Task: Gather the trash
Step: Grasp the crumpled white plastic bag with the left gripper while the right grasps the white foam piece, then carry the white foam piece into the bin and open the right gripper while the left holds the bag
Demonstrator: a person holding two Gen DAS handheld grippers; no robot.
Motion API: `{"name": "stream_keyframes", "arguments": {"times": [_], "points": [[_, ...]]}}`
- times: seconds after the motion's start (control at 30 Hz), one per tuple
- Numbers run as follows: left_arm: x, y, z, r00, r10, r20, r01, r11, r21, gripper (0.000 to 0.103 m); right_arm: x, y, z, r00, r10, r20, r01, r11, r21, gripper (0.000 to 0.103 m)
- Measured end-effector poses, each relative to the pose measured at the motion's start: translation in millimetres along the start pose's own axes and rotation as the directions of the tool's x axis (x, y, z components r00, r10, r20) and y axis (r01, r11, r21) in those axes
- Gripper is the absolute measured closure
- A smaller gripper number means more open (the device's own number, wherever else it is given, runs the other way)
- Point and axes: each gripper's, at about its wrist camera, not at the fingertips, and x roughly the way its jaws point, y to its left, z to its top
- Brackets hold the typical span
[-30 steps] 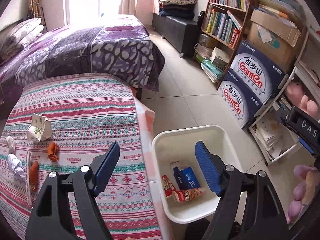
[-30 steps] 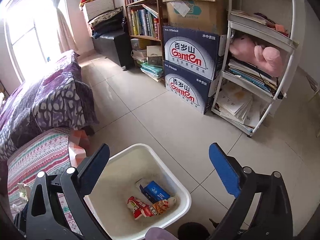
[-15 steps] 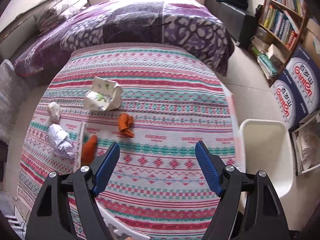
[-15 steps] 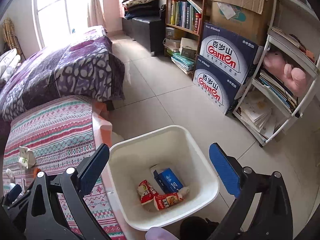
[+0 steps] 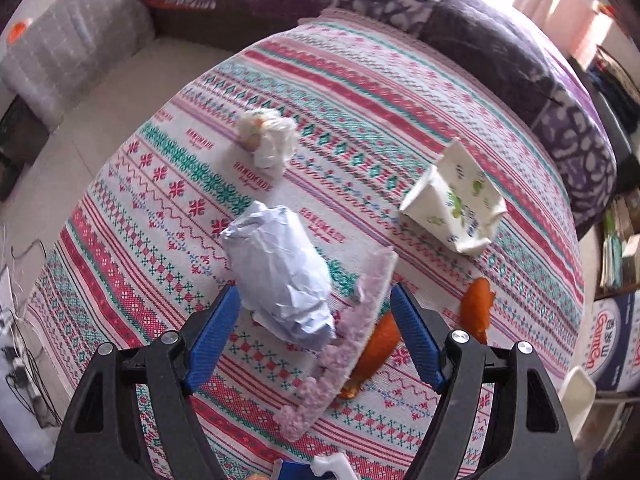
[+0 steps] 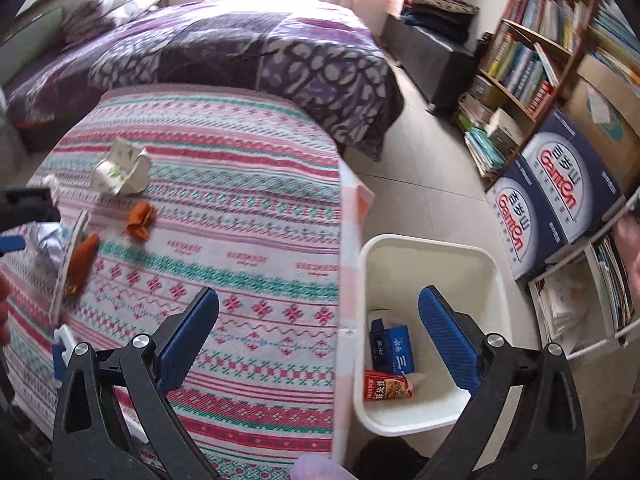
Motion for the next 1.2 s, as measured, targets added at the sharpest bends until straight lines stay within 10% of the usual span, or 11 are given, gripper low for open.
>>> {"name": "stream_keyframes", "arguments": {"times": [0.3, 0.67, 0.87, 1.0, 1.2], "points": [[37.3, 33.0, 15.1, 0.990, -0.110, -0.087, 0.101, 0.990, -0.098, 0.027, -5.9, 87.8, -24.6, 0.939, 0.317, -0.133, -0.343, 0.891, -0.298, 0.007], [34.9, 43.5, 23.4, 0.980, -0.184, -0.070, 0.182, 0.983, -0.037, 0.048, -9.6, 153.3, -61.5, 0.851, 0.452, -0.268, -0.526, 0.722, -0.450, 0.008], [9.5, 53.0, 24.9, 0.973, -0.226, -0.036, 0.226, 0.974, -0.009, 0.048, 12.6, 156.3, -60.7, 0.779, 0.498, -0.380, -0.612, 0.734, -0.293, 0.027], [-2.9, 52.4, 23.5, 0.965, -0.263, -0.024, 0.263, 0.965, 0.010, 0.048, 20.1, 155.4, -56.7, 0.748, 0.524, -0.407, -0.641, 0.730, -0.238, 0.079], [-23.8, 47.9, 24.8, 0.964, -0.264, 0.036, 0.262, 0.964, 0.048, 0.048, 17.6, 140.4, -37.2, 0.759, 0.555, -0.342, -0.631, 0.756, -0.174, 0.080]]}}
